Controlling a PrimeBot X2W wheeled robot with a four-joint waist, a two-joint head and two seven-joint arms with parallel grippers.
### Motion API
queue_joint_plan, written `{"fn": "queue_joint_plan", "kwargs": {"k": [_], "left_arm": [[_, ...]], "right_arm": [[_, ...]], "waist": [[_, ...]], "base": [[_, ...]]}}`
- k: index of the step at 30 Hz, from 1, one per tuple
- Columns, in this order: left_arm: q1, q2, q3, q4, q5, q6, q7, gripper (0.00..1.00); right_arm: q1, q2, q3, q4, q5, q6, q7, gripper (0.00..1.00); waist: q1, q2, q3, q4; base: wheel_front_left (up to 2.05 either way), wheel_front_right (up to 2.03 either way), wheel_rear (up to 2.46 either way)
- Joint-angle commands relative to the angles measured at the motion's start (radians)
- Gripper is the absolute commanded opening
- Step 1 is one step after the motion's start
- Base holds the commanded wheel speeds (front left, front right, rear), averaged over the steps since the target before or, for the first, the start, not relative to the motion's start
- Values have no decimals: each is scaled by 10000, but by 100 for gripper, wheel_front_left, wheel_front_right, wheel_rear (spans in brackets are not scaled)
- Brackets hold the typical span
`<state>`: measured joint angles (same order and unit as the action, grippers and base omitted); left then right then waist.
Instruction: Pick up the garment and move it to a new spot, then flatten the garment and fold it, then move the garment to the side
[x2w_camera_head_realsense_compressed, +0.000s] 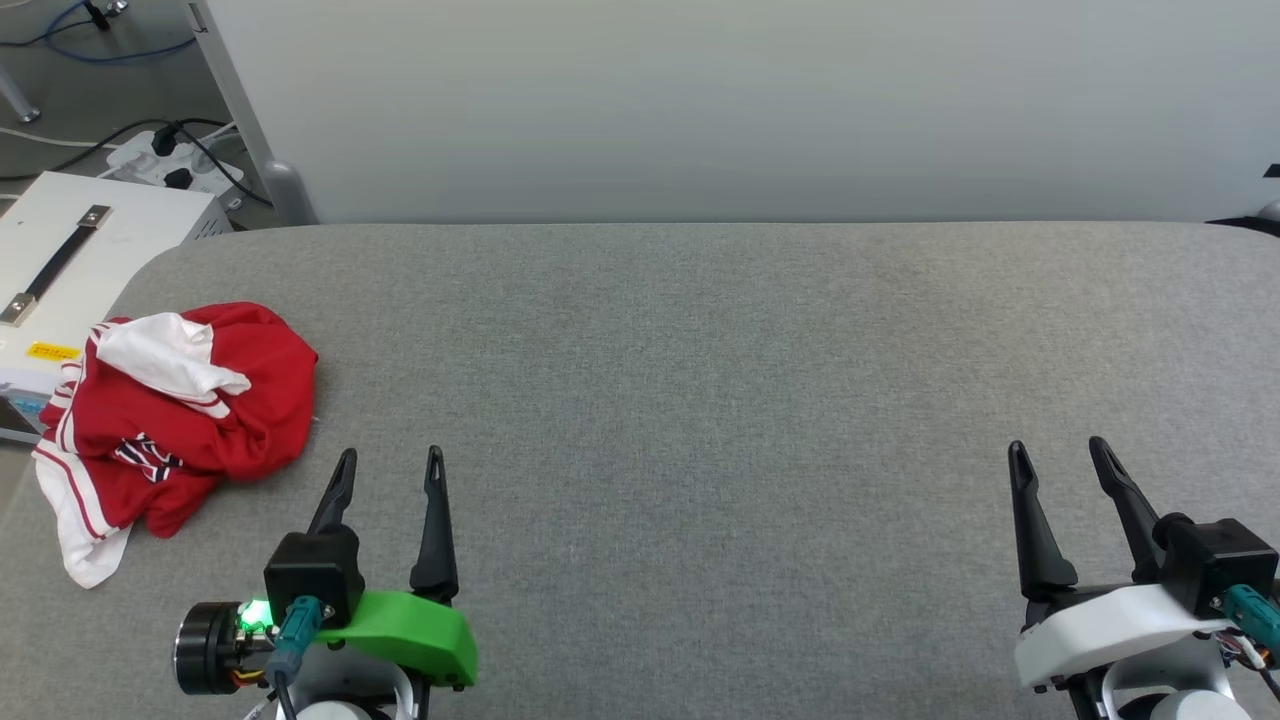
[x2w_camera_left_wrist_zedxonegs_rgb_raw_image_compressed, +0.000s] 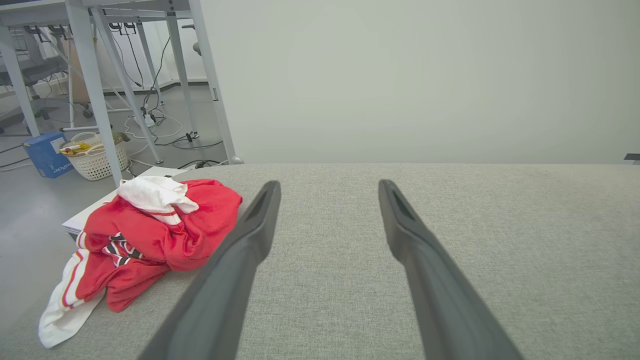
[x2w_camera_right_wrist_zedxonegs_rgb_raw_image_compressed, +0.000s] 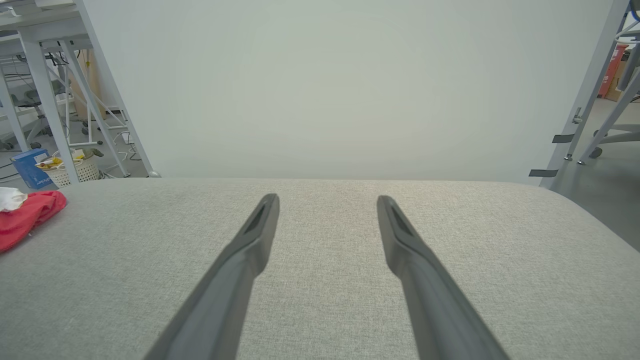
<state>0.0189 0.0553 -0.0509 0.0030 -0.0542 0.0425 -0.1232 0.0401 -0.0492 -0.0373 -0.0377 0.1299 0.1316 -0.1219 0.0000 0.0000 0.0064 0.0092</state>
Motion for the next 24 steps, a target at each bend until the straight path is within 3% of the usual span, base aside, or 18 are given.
{"fn": "queue_joint_plan", "kwargs": {"k": [1, 24], "left_arm": [[14, -26, -15, 16, -138, 93, -102, 100], [19, -35, -242, 168, -256, 279, -579, 100]], "right_arm": [[116, -7, -40, -37, 122, -5, -133, 100], [242, -8, -47, 53, 152, -6, -604, 100]], "waist": [[0, 0, 0, 0], [0, 0, 100, 60]], "base": [[0, 0, 0], [0, 0, 0]]}}
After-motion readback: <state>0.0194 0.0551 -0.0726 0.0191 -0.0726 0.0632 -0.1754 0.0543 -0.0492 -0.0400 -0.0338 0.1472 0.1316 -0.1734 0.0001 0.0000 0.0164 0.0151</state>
